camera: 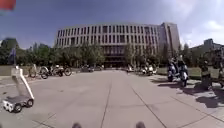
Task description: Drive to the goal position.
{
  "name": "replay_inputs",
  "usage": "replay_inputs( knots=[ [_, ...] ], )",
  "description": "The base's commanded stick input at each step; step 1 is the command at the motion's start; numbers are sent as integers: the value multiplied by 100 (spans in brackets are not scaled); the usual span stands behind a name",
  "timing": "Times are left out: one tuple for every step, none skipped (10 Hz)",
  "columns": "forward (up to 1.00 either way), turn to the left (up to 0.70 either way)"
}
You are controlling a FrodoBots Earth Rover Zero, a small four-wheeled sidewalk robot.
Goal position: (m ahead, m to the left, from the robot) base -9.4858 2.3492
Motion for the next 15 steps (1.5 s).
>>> replay_inputs(
  knots=[
    [70, -6],
    [70, -2],
    [70, 8],
    [70, 6],
    [70, -6],
    [70, -5],
    [70, 8],
    [70, 8],
    [70, 8],
    [70, 8],
    [70, 8],
    [70, 8],
    [70, 7],
    [70, 2],
    [70, -6]
  ],
)
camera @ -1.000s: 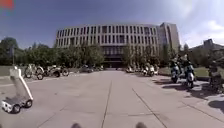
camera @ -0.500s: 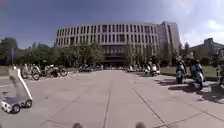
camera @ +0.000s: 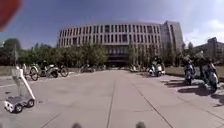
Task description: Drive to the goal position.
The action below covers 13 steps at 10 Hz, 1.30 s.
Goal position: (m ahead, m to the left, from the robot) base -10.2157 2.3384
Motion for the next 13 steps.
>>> replay_inputs(
  knots=[
    [70, -6],
    [70, 7],
    [70, -3],
    [70, 2],
    [70, -1],
    [70, -6],
    [70, -6],
    [70, -6],
    [70, -6],
    [70, -6],
    [70, -6],
    [70, -6],
    [70, -6]
  ],
)
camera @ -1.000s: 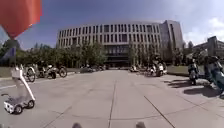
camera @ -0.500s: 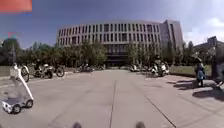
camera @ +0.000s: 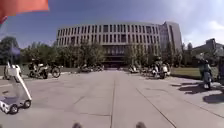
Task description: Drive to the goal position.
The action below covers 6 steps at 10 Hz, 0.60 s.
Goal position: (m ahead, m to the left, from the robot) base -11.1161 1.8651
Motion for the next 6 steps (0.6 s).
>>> replay_inputs(
  knots=[
    [70, -6],
    [70, -3],
    [70, 8],
    [70, 8],
    [70, 8],
    [70, 8]
  ],
)
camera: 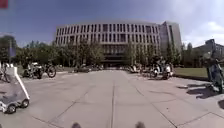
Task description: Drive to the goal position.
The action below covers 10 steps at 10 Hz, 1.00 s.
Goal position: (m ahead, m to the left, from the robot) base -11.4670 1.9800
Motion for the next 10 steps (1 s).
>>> replay_inputs(
  knots=[
    [70, 8],
    [70, 8],
    [70, 8],
    [70, 8],
    [70, 8],
    [70, 8],
    [70, 8],
    [70, 8],
    [70, 8],
    [70, 8]
  ],
)
